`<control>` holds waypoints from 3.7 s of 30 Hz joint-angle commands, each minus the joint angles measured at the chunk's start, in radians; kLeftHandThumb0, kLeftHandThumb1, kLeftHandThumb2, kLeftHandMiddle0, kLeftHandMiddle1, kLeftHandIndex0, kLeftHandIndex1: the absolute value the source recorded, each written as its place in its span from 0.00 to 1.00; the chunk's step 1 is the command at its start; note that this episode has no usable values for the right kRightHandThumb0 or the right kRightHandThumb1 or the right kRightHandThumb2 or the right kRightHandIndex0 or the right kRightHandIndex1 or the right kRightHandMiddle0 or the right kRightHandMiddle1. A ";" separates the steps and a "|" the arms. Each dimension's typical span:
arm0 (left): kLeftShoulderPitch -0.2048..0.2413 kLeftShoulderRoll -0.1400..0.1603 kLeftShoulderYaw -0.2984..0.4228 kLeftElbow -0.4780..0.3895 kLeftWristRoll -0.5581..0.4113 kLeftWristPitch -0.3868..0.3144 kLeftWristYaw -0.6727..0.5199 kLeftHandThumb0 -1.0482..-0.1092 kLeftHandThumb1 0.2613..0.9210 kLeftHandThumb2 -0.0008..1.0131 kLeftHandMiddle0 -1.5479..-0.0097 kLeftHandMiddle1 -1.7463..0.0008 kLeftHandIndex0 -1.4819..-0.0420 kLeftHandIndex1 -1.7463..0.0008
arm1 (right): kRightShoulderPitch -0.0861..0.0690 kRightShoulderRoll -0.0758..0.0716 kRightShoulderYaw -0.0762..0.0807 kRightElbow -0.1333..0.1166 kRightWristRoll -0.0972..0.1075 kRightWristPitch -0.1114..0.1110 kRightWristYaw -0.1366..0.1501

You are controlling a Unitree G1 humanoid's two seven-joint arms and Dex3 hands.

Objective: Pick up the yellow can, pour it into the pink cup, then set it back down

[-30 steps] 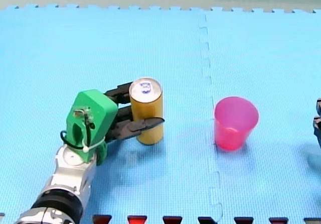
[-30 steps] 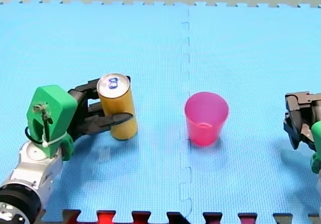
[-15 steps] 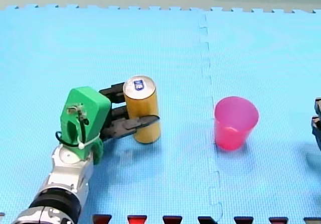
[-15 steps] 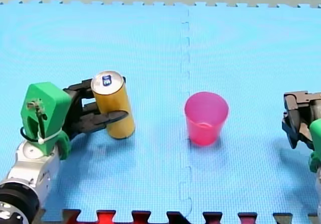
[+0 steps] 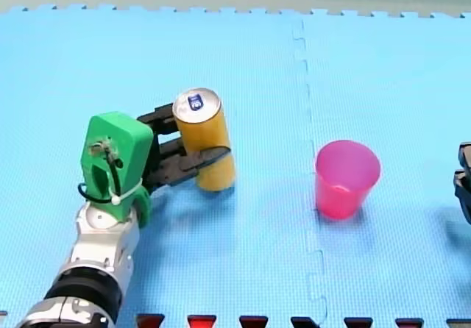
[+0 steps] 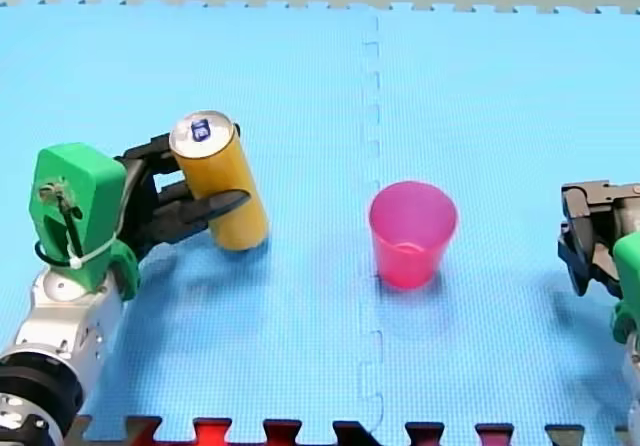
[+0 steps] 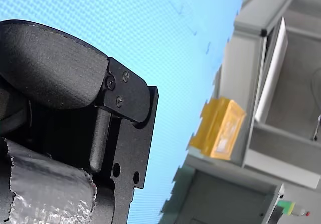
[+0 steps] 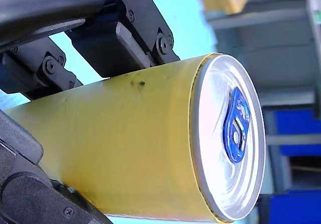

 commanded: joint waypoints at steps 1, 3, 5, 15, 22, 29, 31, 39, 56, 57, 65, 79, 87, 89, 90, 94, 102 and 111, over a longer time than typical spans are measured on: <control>0.004 -0.010 -0.031 -0.055 0.039 -0.083 0.048 0.70 0.73 0.00 0.11 0.99 0.17 1.00 | -0.006 0.000 -0.002 0.004 0.005 0.008 -0.002; 0.001 -0.018 -0.047 -0.072 0.064 -0.095 0.080 0.71 0.73 0.00 0.11 0.99 0.17 1.00 | -0.008 0.002 -0.002 0.004 0.005 0.010 -0.002; -0.007 -0.028 -0.058 -0.081 0.078 -0.093 0.105 0.71 0.73 0.00 0.11 0.99 0.17 1.00 | -0.008 0.005 -0.002 0.003 0.007 0.013 0.001; -0.034 -0.035 -0.133 -0.084 0.179 -0.160 0.196 0.73 0.72 0.00 0.12 1.00 0.16 1.00 | -0.006 0.016 -0.004 0.002 0.014 0.016 0.007; -0.055 -0.017 -0.216 -0.078 0.322 -0.175 0.338 0.73 0.72 0.00 0.12 1.00 0.16 1.00 | -0.006 0.021 -0.004 0.004 0.014 0.017 0.008; -0.103 -0.021 -0.286 -0.048 0.423 -0.128 0.457 0.73 0.72 0.00 0.14 1.00 0.17 1.00 | -0.008 0.032 -0.003 0.003 0.013 0.017 0.007; -0.111 -0.020 -0.305 -0.050 0.446 -0.103 0.477 0.73 0.72 0.00 0.14 1.00 0.17 1.00 | -0.009 0.035 -0.002 0.003 0.012 0.018 0.004; -0.146 -0.020 -0.347 -0.047 0.477 -0.020 0.500 0.72 0.73 0.00 0.16 1.00 0.18 1.00 | -0.011 0.044 0.001 0.008 0.008 0.010 -0.006; -0.229 -0.005 -0.449 0.016 0.586 0.017 0.654 0.70 0.74 0.00 0.14 0.99 0.17 1.00 | -0.022 0.057 0.010 0.034 -0.010 -0.006 -0.041; -0.235 -0.004 -0.457 0.022 0.596 0.019 0.667 0.70 0.74 0.00 0.13 0.99 0.17 1.00 | -0.024 0.057 0.010 0.035 -0.011 -0.005 -0.042; -0.293 -0.003 -0.546 0.028 0.703 0.071 0.766 0.71 0.75 0.00 0.12 0.99 0.16 1.00 | -0.032 0.062 0.009 0.043 -0.010 -0.001 -0.045; -0.337 0.004 -0.717 0.037 0.879 0.169 0.862 0.74 0.86 0.01 0.28 0.50 0.13 0.98 | -0.033 0.050 0.027 0.038 -0.037 0.004 -0.059; -0.349 -0.011 -0.776 0.067 0.930 0.201 0.972 0.77 0.88 0.00 0.51 0.00 0.51 0.27 | -0.028 0.055 0.018 0.050 -0.027 0.025 -0.064; -0.351 -0.014 -0.793 0.080 0.946 0.208 1.011 0.77 0.89 0.00 0.50 0.00 0.55 0.21 | -0.030 0.056 0.020 0.050 -0.029 0.027 -0.065; -0.353 -0.016 -0.801 0.086 0.953 0.213 1.030 0.77 0.89 0.00 0.50 0.00 0.55 0.20 | -0.030 0.055 0.022 0.049 -0.031 0.029 -0.067; -0.359 -0.022 -0.823 0.108 0.971 0.236 1.074 0.77 0.89 0.00 0.49 0.00 0.57 0.17 | -0.032 0.053 0.028 0.045 -0.039 0.037 -0.073; -0.364 -0.024 -0.838 0.127 0.969 0.244 1.093 0.77 0.91 0.00 0.48 0.00 0.60 0.12 | -0.033 0.050 0.027 0.042 -0.035 0.049 -0.062; -0.366 -0.023 -0.842 0.132 0.961 0.246 1.096 0.76 0.91 0.00 0.48 0.00 0.61 0.12 | -0.036 0.049 0.028 0.043 -0.037 0.049 -0.063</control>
